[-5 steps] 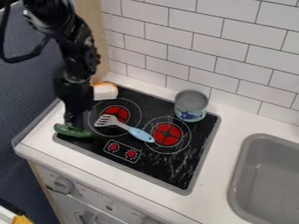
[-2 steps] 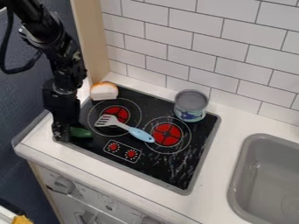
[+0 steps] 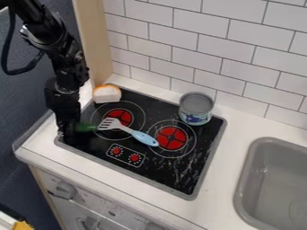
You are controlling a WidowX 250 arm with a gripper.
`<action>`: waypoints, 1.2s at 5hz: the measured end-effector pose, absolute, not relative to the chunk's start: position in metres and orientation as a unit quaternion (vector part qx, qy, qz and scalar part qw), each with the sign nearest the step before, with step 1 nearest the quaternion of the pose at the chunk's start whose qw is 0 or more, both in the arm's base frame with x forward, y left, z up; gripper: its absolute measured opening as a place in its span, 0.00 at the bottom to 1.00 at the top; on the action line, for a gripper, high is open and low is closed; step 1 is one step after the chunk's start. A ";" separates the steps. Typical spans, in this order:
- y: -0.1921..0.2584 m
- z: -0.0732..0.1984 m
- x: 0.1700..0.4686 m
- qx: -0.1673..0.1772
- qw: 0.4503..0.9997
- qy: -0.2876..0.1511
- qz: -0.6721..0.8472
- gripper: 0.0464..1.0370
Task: Move the green object to the right side burner
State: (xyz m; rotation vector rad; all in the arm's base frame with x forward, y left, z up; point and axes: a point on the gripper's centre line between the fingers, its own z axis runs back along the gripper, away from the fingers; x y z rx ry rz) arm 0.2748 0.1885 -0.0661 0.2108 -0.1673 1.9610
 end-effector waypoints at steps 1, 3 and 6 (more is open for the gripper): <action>0.183 -0.065 0.267 0.087 0.549 -0.065 0.829 0.28; 0.168 -0.036 0.265 0.071 0.515 -0.059 0.852 0.28; 0.106 -0.002 0.272 0.040 0.338 -0.044 0.939 0.28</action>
